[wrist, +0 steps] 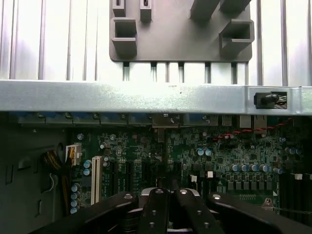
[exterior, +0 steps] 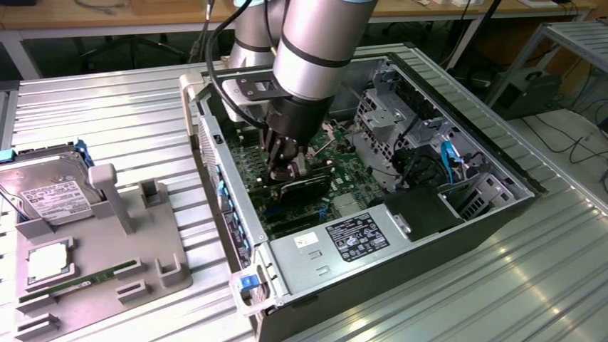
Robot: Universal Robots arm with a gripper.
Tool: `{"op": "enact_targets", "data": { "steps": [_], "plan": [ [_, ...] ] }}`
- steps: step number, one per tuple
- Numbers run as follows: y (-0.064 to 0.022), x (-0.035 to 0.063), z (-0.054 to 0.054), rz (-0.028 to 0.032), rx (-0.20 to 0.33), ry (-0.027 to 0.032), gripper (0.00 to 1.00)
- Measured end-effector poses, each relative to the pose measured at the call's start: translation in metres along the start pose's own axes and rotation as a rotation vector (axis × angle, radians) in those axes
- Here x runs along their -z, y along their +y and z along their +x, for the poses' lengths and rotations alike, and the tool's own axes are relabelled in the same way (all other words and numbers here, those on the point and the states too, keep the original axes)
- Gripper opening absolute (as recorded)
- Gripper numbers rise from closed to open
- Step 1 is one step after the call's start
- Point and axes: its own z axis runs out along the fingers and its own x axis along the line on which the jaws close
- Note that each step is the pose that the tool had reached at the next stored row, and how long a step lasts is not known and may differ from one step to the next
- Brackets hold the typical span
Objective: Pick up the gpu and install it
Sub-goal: 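Insert the gpu into the slot, then press down on the gpu until it lock into place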
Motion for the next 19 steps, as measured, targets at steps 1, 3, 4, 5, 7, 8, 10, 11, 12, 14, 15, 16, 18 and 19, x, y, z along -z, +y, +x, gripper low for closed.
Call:
{"op": "enact_targets", "data": {
  "steps": [1, 3, 4, 5, 7, 8, 10, 11, 12, 14, 15, 16, 18, 19],
  "plan": [
    [0.0000, 0.0000, 0.0000, 0.0000, 0.000, 0.0000, 0.11],
    [0.0000, -0.0001, -0.0002, 0.0052, 0.000, 0.0002, 0.11],
    [0.0002, -0.0001, -0.0009, 0.0175, 0.001, 0.0010, 0.11],
    [0.0005, -0.0002, -0.0014, 0.0317, 0.001, 0.0015, 0.11],
    [0.0008, -0.0003, -0.0026, 0.0739, 0.003, 0.0043, 0.11],
    [0.0009, -0.0003, -0.0029, 0.0943, 0.003, 0.0056, 0.11],
    [0.0010, -0.0005, -0.0030, 0.1130, 0.004, 0.0060, 0.11],
    [0.0010, -0.0005, -0.0030, 0.1131, 0.004, 0.0060, 0.11],
    [0.0010, -0.0005, -0.0030, 0.1132, 0.004, 0.0060, 0.11],
    [0.0011, -0.0004, -0.0030, 0.1131, 0.004, 0.0062, 0.11],
    [0.0010, -0.0004, -0.0030, 0.1131, 0.004, 0.0062, 0.11],
    [0.0011, -0.0004, -0.0030, 0.1130, 0.004, 0.0062, 0.11],
    [0.0011, -0.0004, -0.0030, 0.1131, 0.004, 0.0062, 0.11],
    [0.0011, -0.0004, -0.0030, 0.1130, 0.004, 0.0062, 0.11]
  ]
}}
